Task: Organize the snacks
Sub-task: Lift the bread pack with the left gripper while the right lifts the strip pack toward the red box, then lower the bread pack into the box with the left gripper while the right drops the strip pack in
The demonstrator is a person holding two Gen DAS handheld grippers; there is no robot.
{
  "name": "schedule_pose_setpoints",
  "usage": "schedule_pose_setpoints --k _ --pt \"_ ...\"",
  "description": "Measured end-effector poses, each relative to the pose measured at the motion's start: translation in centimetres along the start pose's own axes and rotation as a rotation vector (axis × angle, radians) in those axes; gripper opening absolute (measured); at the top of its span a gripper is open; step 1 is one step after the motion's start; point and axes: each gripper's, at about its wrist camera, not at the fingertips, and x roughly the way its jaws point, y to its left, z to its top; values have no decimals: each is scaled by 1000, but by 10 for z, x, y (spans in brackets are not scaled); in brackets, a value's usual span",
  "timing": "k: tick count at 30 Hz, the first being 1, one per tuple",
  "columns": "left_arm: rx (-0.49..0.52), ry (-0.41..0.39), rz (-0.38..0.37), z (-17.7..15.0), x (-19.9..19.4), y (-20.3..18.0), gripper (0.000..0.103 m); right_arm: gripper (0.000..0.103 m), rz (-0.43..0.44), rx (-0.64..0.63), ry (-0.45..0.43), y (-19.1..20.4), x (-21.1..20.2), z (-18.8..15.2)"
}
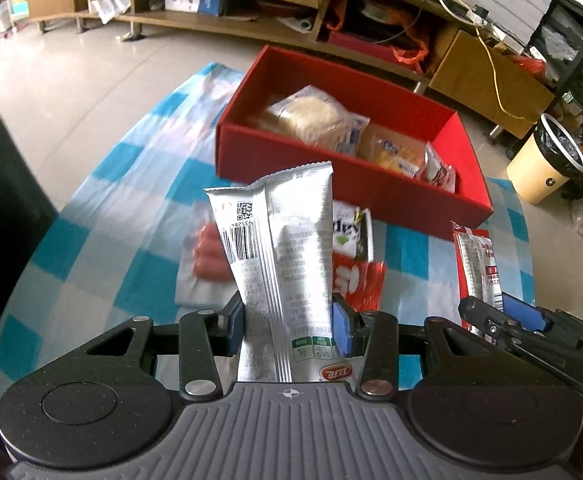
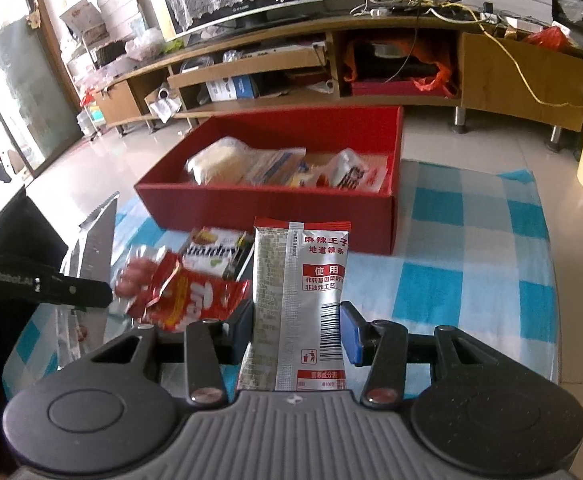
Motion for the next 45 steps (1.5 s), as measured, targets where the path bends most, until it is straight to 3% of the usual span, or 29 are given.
schedule_pose_setpoints --k 12,45 --pt "58 -40 9 29 12 -22 51 45 11 0 -58 -6 7 33" --pt "117 -97 57 93 48 -54 52 45 -4 -45 -107 -12 44 93"
